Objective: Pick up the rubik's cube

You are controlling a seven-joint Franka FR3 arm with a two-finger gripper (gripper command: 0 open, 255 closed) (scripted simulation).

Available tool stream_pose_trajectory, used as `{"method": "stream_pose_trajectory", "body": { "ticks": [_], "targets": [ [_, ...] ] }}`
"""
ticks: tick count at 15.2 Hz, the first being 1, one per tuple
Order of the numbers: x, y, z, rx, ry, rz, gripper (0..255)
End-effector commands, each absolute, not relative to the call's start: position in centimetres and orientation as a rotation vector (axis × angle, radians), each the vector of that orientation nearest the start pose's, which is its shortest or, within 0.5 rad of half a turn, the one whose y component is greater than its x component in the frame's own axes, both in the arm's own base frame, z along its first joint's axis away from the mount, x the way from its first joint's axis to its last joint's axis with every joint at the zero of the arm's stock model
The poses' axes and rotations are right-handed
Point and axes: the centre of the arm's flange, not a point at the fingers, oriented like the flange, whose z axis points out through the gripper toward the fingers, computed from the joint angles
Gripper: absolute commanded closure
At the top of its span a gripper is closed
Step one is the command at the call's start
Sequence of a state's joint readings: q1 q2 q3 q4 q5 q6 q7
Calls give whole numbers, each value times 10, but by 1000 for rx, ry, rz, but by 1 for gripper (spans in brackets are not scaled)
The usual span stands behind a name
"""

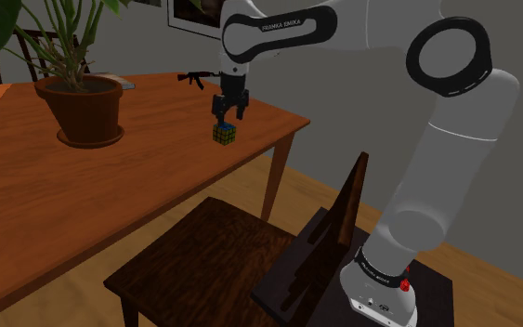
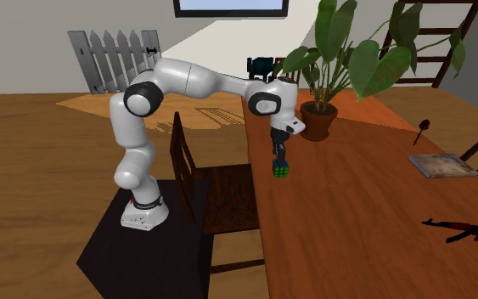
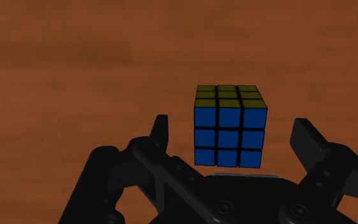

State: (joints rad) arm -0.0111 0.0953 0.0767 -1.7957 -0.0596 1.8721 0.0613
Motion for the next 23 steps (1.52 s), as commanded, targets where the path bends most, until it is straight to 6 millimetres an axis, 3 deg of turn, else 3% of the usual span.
{"method": "stream_pose_trajectory", "body": {
  "ticks": [1,9,10,19,23],
  "targets": [
    [599,34,480,-3188,-30,22,0],
    [599,34,445,-3188,-30,22,0],
    [599,33,445,-3188,-30,22,255],
    [599,34,445,-3188,-30,22,255],
    [599,34,466,-3188,-30,22,255]
  ]
}}
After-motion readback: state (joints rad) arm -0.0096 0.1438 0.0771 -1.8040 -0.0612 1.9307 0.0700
